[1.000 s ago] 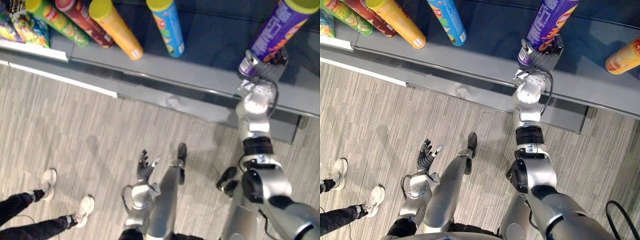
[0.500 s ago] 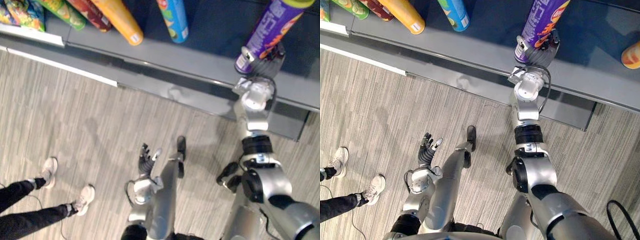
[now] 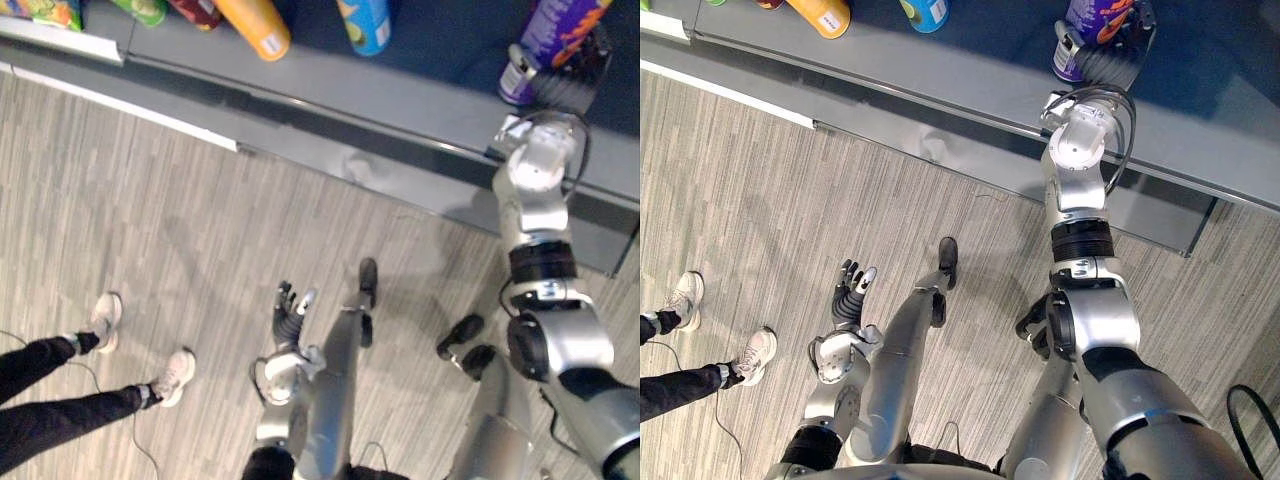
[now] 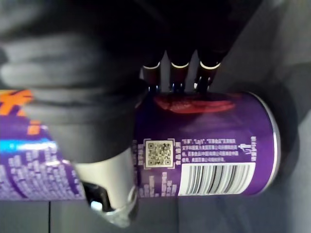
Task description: Put the gum and the chips on the shelf.
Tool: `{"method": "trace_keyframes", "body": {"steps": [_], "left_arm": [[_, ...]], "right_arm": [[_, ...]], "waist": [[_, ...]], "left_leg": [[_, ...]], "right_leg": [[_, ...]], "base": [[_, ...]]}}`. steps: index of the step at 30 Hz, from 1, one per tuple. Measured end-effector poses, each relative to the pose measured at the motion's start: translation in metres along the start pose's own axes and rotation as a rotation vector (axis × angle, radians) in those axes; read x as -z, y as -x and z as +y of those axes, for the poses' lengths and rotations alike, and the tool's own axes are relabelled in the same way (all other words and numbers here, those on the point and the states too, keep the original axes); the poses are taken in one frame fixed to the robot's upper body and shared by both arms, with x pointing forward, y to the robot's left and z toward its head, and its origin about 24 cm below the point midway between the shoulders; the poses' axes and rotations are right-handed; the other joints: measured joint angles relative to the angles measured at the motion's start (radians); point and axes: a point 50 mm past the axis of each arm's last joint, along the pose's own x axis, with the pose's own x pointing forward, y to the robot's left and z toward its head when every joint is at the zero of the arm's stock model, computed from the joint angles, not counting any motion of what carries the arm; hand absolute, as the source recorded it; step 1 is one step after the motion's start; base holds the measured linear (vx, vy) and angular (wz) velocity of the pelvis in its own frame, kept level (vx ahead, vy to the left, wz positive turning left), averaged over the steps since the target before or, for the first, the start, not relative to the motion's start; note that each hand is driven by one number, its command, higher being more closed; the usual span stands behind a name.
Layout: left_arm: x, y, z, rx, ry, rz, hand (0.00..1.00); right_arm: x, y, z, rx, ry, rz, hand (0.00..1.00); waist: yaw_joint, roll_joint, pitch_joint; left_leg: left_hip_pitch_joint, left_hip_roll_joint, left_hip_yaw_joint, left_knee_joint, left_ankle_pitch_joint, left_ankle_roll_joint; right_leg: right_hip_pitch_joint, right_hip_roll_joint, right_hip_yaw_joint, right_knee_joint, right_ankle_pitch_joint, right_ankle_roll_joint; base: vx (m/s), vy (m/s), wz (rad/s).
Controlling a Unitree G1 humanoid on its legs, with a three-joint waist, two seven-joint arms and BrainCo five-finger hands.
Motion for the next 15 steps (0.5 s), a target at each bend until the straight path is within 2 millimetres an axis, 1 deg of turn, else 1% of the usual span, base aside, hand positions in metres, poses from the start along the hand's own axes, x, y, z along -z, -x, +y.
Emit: {"method": "trace_keyframes", "body": {"steps": [4, 10, 14, 15], "left_arm": [[0.0, 0.0, 0.0, -0.001, 0.0, 0.001, 0.0], [0.003, 0.0, 0.002, -0.006, -0.003, 0.013, 0.0], [0.011, 0.001, 0.004, -0.018, -0.008, 0.049, 0.0], [0.012, 0.002, 0.005, -0.023, 0.007, 0.056, 0.0]], "right_arm": [[0.0, 0.004, 0.008, -0.028, -0.001, 0.005, 1.0], [0.008, 0.015, 0.024, -0.082, 0.002, 0.032, 1.0], [0.011, 0.016, 0.025, -0.088, 0.012, 0.041, 1.0], [0.011, 0.016, 0.025, -0.088, 0.013, 0.042, 0.0]], "waist": [[0.0, 0.0, 0.0], [0.001, 0.0, 0.0], [0.002, 0.0, 0.0], [0.003, 0.0, 0.0]], "left_leg": [[0.0, 0.004, 0.001, 0.006, -0.001, -0.001], [0.002, 0.009, 0.012, 0.007, -0.002, -0.002], [0.004, 0.01, 0.012, 0.007, -0.002, -0.003], [0.004, 0.01, 0.012, 0.007, -0.002, -0.003]], "right_leg": [[-0.002, 0.001, 0.0, 0.005, -0.001, -0.001], [-0.02, 0.004, 0.02, 0.015, -0.003, -0.005], [-0.02, 0.005, 0.02, 0.017, -0.003, -0.005], [-0.02, 0.005, 0.02, 0.017, -0.003, -0.005]], "base": [[0.03, -0.061, -0.03], [0.01, -0.069, -0.08], [0.02, -0.068, -0.01], [0.04, -0.079, 0.0]]}}
